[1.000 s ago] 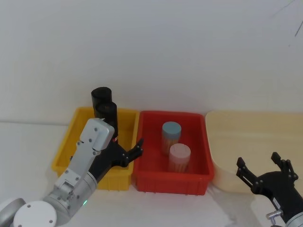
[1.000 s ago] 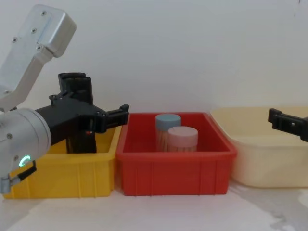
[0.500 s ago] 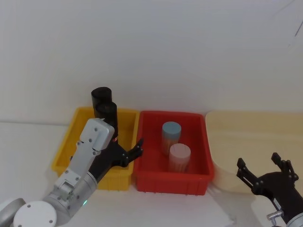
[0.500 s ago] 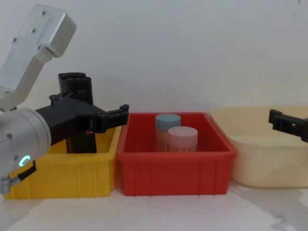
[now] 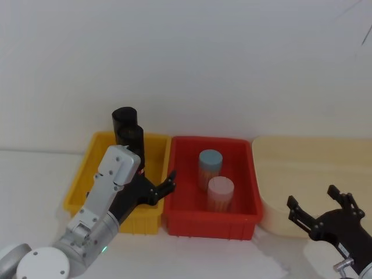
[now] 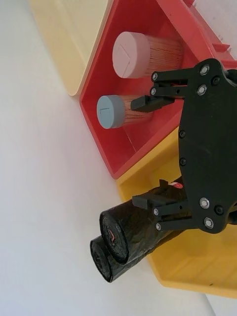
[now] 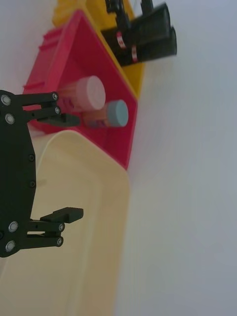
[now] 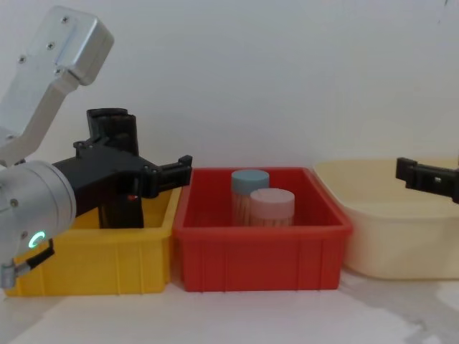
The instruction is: Pick up the garbage bag with the one hand and transfer it to the other hand.
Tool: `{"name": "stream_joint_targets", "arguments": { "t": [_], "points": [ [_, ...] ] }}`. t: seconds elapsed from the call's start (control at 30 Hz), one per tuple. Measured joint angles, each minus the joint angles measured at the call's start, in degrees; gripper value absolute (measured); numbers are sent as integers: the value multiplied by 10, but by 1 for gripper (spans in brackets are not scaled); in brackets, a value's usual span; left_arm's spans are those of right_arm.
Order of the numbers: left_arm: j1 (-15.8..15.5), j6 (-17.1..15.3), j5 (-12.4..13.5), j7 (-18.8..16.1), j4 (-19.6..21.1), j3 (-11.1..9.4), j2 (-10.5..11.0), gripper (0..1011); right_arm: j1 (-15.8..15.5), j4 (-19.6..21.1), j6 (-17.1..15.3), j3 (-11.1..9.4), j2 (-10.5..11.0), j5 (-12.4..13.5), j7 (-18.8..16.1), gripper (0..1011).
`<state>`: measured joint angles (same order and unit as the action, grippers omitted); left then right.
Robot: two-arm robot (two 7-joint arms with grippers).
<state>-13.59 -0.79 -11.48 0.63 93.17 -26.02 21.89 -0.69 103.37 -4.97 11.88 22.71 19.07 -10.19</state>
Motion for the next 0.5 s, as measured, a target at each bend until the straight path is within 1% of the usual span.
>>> {"name": "stream_joint_targets", "arguments": {
  "t": [0.17,0.2,0.27,0.33,0.37,0.47,0.5],
  "points": [
    [0,0,0,0,0,0,0,1002,10,5,-11,6,11,5,-24,1002],
    [0,0,0,0,0,0,0,1002,15,6,-15,10,15,6,-34,1001],
    [0,0,0,0,0,0,0,1002,18,6,-17,12,16,7,-38,1001],
    [0,0,0,0,0,0,0,1001,31,5,-27,24,20,7,-53,1002],
    [0,0,0,0,0,0,0,1002,31,5,-27,24,20,7,-53,1002],
    [0,0,0,0,0,0,0,1002,50,-1,-41,40,21,5,-67,1002],
    [0,0,0,0,0,0,0,1002,50,-1,-41,40,21,5,-67,1002]
  ]
}}
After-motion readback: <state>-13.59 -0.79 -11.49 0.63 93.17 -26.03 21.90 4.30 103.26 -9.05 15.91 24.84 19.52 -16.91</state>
